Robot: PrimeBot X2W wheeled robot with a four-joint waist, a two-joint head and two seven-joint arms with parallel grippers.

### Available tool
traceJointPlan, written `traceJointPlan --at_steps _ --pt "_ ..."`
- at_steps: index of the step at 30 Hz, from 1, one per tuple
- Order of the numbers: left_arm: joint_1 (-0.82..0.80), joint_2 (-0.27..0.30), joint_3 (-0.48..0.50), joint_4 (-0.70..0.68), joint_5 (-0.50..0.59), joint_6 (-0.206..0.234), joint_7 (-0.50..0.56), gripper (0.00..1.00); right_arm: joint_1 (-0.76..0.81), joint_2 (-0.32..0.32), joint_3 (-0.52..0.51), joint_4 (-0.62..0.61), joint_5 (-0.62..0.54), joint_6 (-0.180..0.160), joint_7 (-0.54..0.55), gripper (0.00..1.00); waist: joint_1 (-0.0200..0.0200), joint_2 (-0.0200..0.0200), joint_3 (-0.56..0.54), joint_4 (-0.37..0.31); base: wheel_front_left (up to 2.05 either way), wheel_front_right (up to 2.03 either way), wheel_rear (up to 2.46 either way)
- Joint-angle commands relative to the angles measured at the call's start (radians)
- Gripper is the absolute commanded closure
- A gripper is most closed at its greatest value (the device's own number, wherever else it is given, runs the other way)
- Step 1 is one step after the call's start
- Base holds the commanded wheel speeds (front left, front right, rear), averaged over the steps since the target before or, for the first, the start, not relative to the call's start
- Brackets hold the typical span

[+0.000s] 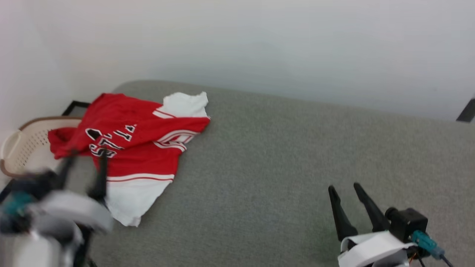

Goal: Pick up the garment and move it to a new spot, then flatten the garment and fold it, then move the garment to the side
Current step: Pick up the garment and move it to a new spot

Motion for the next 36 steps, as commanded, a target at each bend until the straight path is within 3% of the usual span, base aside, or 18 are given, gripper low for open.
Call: traceJointPlan --at_steps 1,6,14,20,28,36 --pt "-0.051 0.024 0.007 -0.005 -0.037 -0.003 0.024 0.00 -0.020 0.001 -0.006 -0.009 -0.010 0.001 -0.004 0.00 -0.0001 0.0000 0.067 -0.035 0.00 0.00 0.00" --pt "-0.198 0.144 0.015 0.042 -0.141 -0.002 0.160 0.00 -0.062 0.000 -0.005 -0.036 -0.036 0.001 0.005 0.00 -0.0001 0.0000 0.174 -0.080 0.00 0.00 0.00" --pt "-0.406 0.276 0.002 0.177 -0.284 -0.002 0.418 0.00 -0.121 -0.021 -0.007 -0.091 -0.049 0.001 0.012 0.00 -0.0001 0.0000 0.331 -0.140 0.00 0.00 0.00" --pt "-0.519 0.334 -0.016 0.279 -0.326 0.003 0.586 0.00 -0.160 -0.032 0.003 -0.133 -0.047 0.001 0.019 0.00 -0.0001 0.0000 0.431 -0.179 0.00 0.00 0.00" --pt "-0.607 0.371 -0.039 0.417 -0.354 0.038 0.761 0.00 -0.188 -0.039 0.010 -0.188 -0.051 0.001 0.028 0.00 -0.0001 0.0000 0.515 -0.214 0.00 0.00 0.00" --pt "-0.644 0.379 -0.076 0.518 -0.334 0.066 0.833 0.00 -0.181 -0.041 -0.001 -0.256 -0.057 0.001 0.050 0.00 -0.0001 0.0000 0.530 -0.222 0.00 0.00 0.00"
